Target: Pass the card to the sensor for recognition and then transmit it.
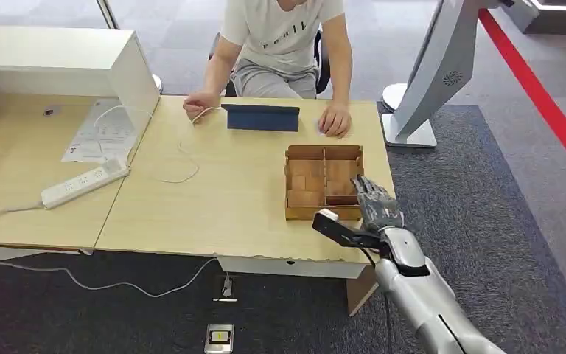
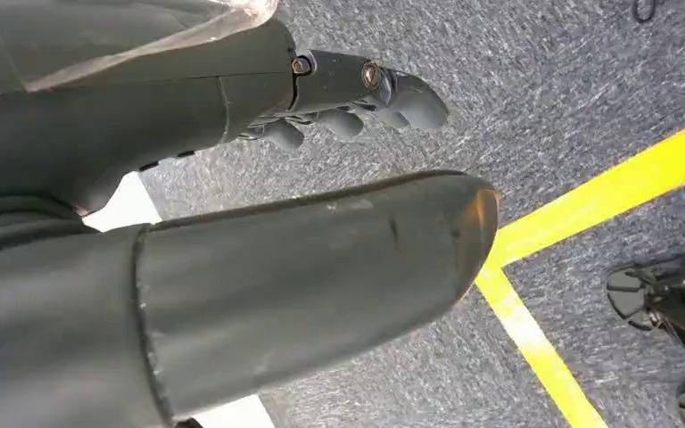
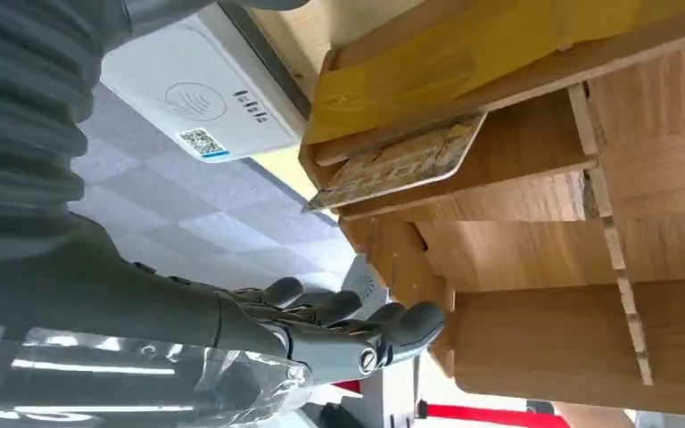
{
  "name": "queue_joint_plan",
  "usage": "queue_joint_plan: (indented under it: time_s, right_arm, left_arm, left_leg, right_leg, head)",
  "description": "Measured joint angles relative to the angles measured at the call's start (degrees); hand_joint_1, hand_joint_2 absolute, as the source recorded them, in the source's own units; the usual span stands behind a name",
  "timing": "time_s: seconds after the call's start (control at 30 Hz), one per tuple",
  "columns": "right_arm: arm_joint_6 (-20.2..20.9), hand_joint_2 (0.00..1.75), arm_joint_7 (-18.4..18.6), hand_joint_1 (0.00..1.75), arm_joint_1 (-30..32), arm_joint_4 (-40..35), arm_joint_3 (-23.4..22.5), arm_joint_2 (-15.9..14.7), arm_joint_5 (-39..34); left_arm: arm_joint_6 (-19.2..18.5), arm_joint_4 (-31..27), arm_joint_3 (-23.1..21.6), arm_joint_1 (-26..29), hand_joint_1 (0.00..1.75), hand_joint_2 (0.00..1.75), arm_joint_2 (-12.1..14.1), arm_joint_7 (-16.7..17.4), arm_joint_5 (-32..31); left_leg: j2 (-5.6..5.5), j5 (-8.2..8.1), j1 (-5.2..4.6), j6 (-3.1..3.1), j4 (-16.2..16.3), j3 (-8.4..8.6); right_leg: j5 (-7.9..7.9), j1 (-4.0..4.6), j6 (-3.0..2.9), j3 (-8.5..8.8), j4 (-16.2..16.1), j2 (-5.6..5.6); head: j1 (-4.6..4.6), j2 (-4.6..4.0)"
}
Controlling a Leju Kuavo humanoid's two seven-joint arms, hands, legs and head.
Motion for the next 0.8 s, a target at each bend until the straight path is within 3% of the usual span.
queue_joint_plan:
  time_s: [0.4,0.43,0.47,0.8]
  right_arm:
    - [0.1,1.75,-1.2,0.02,-0.1,2.0,0.0,1.2,0.5]
    - [0.1,1.75,-1.2,0.1,-0.1,2.0,0.0,1.3,0.6]
    - [0.1,1.75,-1.2,1.75,-0.2,2.0,0.0,1.4,0.6]
    - [0.7,1.75,-1.0,1.75,-0.6,3.0,0.0,1.8,0.7]
  left_arm:
    - [0.8,0.0,0.0,0.0,0.0,0.0,0.0,1.9,1.0]
    - [0.8,0.0,0.0,0.0,0.0,0.0,0.0,1.9,1.0]
    - [0.8,0.0,0.0,0.0,0.0,0.0,0.0,2.0,1.0]
    - [0.6,0.0,0.0,0.0,0.0,0.0,0.0,1.8,0.9]
  left_leg:
    - [0.01,0.0,0.0,0.0,0.0,0.0]
    - [0.01,0.0,0.0,0.0,0.0,0.0]
    - [0.0,0.0,0.0,0.0,0.0,0.0]
    - [0.01,0.0,0.0,0.0,0.0,0.0]
  right_leg:
    - [0.0,0.0,0.0,0.0,0.0,0.0]
    - [0.0,0.0,0.0,0.0,0.0,0.0]
    - [0.0,0.0,0.0,0.0,0.0,0.0]
    - [0.0,0.0,0.0,0.01,0.0,0.0]
  head:
    - [0.02,0.0]
    - [0.0,0.0]
    - [0.0,0.0]
    - [0.02,0.0]
